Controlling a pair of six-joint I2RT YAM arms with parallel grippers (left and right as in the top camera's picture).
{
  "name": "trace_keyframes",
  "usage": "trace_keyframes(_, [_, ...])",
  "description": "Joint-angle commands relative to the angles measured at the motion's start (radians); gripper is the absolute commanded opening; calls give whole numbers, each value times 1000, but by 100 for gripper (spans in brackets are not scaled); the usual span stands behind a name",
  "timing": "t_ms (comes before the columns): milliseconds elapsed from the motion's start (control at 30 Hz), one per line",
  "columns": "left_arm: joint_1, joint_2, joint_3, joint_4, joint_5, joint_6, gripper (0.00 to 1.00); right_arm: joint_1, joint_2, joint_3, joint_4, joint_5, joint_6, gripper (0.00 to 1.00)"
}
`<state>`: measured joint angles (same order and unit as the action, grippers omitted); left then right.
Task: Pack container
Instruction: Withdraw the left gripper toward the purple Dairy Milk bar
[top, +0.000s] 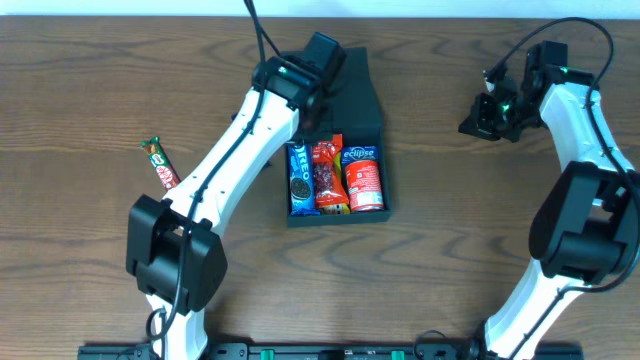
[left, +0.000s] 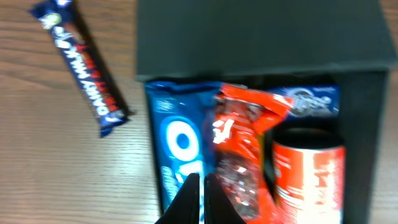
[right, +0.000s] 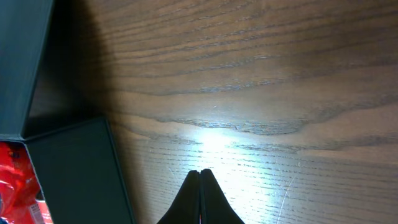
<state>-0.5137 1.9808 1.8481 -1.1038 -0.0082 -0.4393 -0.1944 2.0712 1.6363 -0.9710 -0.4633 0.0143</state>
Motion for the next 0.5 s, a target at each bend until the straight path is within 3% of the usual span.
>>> trace_keyframes(0, [57,0,5,-18,-67,13,6,-4,-1,15,2,-12,-11,2])
trace_keyframes(333, [351,0,-8,-106,-92,-56,6,-3,-1,15,-3,-12,-11,2])
trace_keyframes(467, [418,-1,-74,-159,-86,-10,6,-2,-1,15,-1,-12,-11,2])
